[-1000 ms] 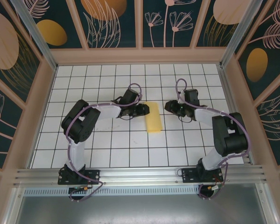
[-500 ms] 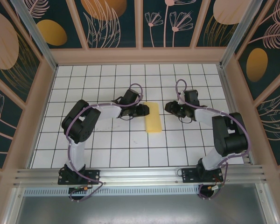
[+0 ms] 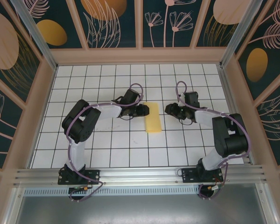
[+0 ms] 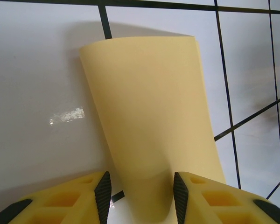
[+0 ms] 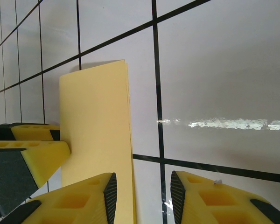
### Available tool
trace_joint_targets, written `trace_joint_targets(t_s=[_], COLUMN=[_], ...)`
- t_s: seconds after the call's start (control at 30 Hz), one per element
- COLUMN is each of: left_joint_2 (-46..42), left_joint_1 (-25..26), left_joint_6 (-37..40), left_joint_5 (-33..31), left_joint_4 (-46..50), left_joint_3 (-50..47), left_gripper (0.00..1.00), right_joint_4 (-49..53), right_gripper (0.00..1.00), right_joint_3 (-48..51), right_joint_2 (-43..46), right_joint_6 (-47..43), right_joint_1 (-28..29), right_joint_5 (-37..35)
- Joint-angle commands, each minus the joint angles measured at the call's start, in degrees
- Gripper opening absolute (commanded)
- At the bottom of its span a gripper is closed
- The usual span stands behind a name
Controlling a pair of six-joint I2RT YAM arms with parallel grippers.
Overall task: Fold a paper plane with a square sheet of paper (fold left side to right side)
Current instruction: First fold in half a square sheet of paper at the center of the table.
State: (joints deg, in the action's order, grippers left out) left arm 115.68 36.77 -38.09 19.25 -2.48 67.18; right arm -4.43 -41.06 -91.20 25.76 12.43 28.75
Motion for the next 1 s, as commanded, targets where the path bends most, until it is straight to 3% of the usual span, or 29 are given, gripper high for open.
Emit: trace_joint_targets(t_s=[0.0, 0.6, 0.97], left_joint_2=[3.25, 3.58, 3.59], left_joint_1=[0.4, 0.51, 0.5], left_joint_6=[1.94, 2.67, 2.75], left_joint_5=[-0.96, -1.38, -1.29], left_joint_4=[3.89, 4.68, 4.59], left_joint_3=[0.01, 0.2, -0.2], left_gripper=[0.44, 0.44, 0.43], right_joint_4=[0.41, 0.87, -1.16], right_gripper=[0.39, 0.39, 0.34], right_joint_3=[0.58, 0.01, -0.81], right_joint_2=[1.69, 1.56, -0.81], right_joint_6=[-0.95, -0.54, 1.42], right_joint_1=[0.1, 1.73, 4.69], right_joint_5=[1.22, 1.7, 2.82])
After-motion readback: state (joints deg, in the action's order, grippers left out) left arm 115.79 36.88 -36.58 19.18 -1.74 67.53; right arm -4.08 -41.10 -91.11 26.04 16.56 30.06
